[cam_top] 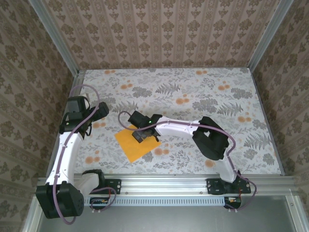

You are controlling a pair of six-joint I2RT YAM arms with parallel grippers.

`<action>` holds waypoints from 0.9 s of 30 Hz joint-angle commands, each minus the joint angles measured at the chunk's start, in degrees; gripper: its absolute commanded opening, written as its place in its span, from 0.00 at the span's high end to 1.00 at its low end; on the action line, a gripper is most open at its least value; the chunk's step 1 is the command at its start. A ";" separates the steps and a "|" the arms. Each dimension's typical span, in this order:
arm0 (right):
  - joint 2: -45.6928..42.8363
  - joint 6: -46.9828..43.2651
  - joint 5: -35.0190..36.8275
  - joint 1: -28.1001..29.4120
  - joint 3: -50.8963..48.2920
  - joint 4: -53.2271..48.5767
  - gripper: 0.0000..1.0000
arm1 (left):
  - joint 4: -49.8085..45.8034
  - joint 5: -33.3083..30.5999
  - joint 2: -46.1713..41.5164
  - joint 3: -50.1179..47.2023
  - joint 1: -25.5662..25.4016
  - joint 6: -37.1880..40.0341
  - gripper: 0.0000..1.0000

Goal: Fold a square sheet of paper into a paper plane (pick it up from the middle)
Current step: Move the square sheet of paper to the center of the table.

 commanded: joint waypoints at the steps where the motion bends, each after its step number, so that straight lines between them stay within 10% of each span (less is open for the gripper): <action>1: 2.61 -1.55 1.21 -0.33 3.07 -6.56 0.00 | -0.82 0.97 -1.01 -0.89 0.39 -0.12 0.00; 12: 7.71 -2.23 4.12 -3.21 3.92 -11.99 0.00 | -0.89 1.23 -0.96 -1.09 0.39 0.43 0.00; 27: 0.26 -4.90 5.16 -20.78 -9.12 -9.52 0.00 | -0.73 1.59 -0.48 -1.08 0.56 0.46 0.00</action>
